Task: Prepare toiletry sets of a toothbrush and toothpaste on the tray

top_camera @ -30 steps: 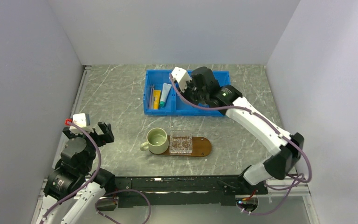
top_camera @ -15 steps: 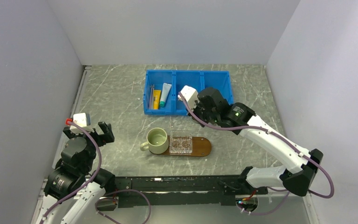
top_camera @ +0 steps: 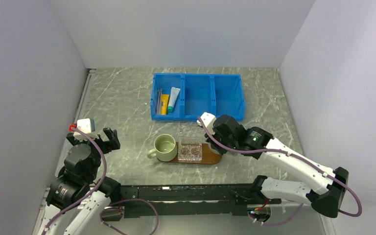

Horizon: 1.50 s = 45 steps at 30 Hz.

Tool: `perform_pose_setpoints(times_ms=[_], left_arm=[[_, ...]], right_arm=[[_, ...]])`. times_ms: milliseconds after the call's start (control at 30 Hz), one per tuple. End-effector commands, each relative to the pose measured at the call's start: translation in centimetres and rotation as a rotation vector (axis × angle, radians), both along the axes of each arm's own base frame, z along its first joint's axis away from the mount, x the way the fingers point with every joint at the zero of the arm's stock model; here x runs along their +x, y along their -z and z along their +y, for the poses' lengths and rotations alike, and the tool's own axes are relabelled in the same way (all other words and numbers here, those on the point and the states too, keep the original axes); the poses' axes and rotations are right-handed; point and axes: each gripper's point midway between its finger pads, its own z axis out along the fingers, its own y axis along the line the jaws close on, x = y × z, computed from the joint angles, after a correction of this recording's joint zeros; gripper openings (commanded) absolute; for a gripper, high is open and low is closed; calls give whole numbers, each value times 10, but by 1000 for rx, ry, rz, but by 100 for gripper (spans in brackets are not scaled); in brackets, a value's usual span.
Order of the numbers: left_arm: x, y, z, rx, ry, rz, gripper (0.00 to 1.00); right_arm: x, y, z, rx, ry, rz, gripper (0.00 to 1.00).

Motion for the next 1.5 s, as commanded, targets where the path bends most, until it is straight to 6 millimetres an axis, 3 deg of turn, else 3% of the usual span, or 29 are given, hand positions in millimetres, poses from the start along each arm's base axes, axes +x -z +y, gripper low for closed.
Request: perform_pose_setpoints(times_ms=[0, 300, 600, 1467], left_arm=[[1, -8, -2, -8, 13, -31, 99], [2, -8, -2, -8, 12, -31, 99], [2, -8, -2, -8, 12, -30, 99], [1, -8, -2, -9, 15, -31, 99]], right_arm=[[5, -15, 14, 122, 14, -63, 0], [-7, 9, 19, 162, 9, -14, 0], [-13, 14, 29, 187, -46, -9, 0], [5, 33, 43, 153, 20, -21, 0]])
